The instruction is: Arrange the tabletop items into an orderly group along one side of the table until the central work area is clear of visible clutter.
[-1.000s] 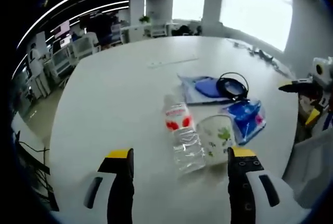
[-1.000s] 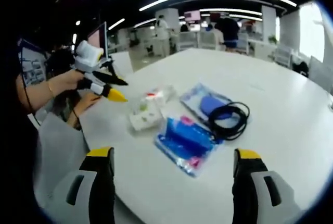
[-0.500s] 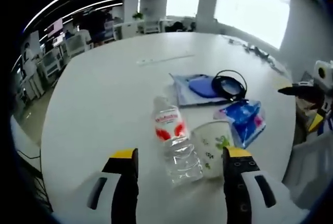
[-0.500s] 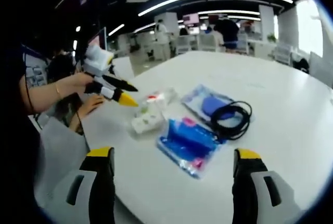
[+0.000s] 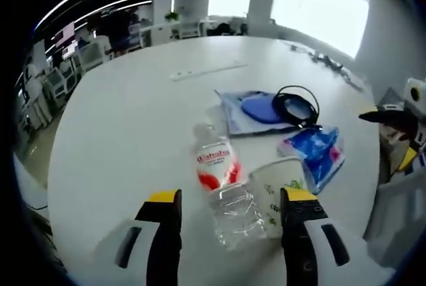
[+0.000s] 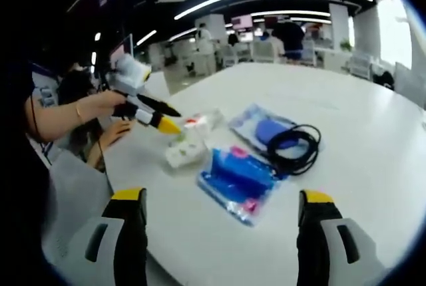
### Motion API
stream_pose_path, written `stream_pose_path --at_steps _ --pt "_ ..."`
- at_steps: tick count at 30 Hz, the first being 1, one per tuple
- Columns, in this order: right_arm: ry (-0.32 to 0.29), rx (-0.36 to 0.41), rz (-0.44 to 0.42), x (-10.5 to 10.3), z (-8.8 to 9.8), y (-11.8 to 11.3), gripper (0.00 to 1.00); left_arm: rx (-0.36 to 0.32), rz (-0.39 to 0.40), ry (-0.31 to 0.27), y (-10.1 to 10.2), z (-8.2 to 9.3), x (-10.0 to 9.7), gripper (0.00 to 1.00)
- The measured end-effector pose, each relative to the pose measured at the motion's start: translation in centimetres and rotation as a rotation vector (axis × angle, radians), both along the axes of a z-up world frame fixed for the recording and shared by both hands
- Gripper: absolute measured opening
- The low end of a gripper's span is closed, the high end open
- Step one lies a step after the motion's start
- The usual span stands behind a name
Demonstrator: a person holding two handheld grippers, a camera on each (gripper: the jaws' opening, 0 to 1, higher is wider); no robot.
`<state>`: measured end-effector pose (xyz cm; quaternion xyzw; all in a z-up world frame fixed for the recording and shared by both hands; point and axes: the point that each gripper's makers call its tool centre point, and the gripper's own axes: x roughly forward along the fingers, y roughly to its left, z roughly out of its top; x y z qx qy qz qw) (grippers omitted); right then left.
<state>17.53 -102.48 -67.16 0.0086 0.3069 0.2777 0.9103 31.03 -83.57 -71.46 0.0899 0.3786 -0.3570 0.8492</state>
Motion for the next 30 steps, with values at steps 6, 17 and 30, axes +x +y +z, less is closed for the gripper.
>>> stream_pose_path --at_steps 6,17,30 --pt "0.021 0.0 -0.009 -0.4 -0.7 -0.2 0.92 0.008 -0.002 0.008 -0.4 -0.3 0.5 0.54" --pt "0.03 -0.007 -0.014 -0.5 -0.7 -0.5 0.92 0.025 -0.024 0.023 -1.3 -1.1 1.3 0.51" --pt "0.043 -0.021 0.001 -0.5 -1.1 -0.4 0.91 0.061 0.001 0.037 -1.2 -1.5 2.9 0.51"
